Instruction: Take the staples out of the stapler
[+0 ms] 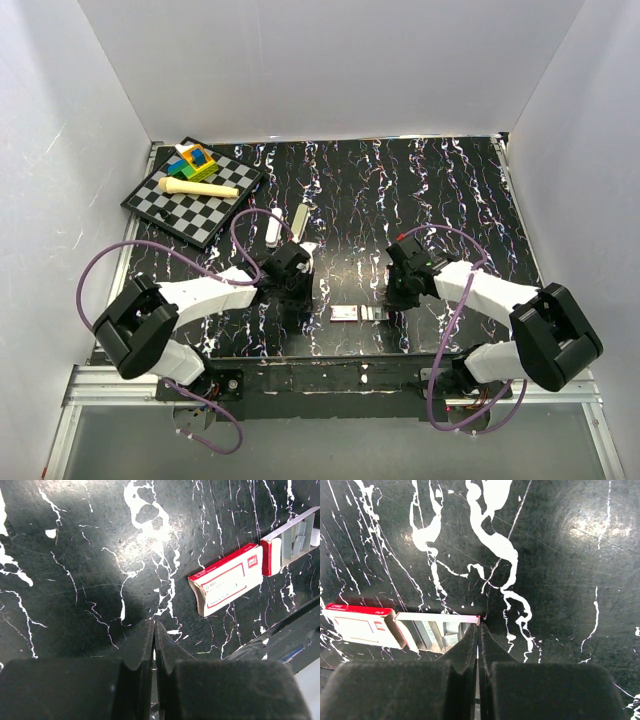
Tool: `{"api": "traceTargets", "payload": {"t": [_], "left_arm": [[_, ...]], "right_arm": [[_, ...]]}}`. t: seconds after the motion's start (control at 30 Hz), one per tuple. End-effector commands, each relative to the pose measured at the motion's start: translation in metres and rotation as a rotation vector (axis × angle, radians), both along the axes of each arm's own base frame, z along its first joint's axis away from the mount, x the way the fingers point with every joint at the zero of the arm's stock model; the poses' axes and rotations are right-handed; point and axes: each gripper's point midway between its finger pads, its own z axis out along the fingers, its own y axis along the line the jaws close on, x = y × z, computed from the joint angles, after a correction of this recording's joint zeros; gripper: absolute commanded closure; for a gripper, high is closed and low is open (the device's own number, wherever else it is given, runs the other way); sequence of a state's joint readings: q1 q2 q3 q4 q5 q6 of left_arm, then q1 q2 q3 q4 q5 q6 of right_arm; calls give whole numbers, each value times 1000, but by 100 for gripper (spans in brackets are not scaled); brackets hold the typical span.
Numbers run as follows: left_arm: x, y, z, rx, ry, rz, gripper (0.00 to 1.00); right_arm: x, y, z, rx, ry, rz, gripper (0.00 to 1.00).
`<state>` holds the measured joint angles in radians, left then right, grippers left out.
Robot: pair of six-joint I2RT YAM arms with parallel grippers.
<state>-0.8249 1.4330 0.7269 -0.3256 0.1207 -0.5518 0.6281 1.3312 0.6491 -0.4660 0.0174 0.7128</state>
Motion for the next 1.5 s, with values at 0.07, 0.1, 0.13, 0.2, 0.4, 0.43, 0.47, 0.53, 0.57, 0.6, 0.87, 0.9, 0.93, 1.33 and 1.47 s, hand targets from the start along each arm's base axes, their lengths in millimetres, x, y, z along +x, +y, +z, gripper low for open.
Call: {"api": "traceTargets", "payload": {"t": [0.07,0.1,0.13,0.2,0.4,0.43,0.47,0.53,0.57,0.6,0.87,0.9,0.93,1.33,1.47], "left_arm": [[3,-24,10,-47,-19,-29,100],[3,-26,9,-46,-18,-31,100],[2,-28,8,-43,-15,-34,100],[2,-31,7,-43,-15,-36,100],[1,-37,0,-30,-4,-45,100],[1,-39,0,-29,-4,-47,100],[1,-39,-1,-27,-2,-48,100],[1,-41,-2,-26,-3,-50,100],[1,-41,-4,-23,1,-49,100],[1,-42,-4,-24,2,-49,100],[-1,-48,-5,-24,4,-57,100],[-2,-48,-5,-26,5,-56,100],[-2,-49,-5,-26,5,-57,100],[-9,-54,-5,-28,3,-81,100],[-11,-53,-7,-23,4,-83,100]], "right_arm": [[11,17,9,45,-33,4,99],[11,18,9,46,-30,5,99],[12,18,9,46,-32,4,99],[12,19,8,46,-32,3,99],[12,21,8,48,-32,7,99],[12,21,8,48,-32,9,99],[11,22,8,48,-32,12,99],[11,23,8,47,-31,17,99],[10,24,8,46,-30,21,99],[9,24,8,45,-28,23,99],[7,25,7,24,-33,25,99],[7,25,7,22,-33,27,99],[7,25,7,18,-31,25,99],[8,29,8,-3,-21,26,99],[10,32,12,2,-25,35,99]]}}
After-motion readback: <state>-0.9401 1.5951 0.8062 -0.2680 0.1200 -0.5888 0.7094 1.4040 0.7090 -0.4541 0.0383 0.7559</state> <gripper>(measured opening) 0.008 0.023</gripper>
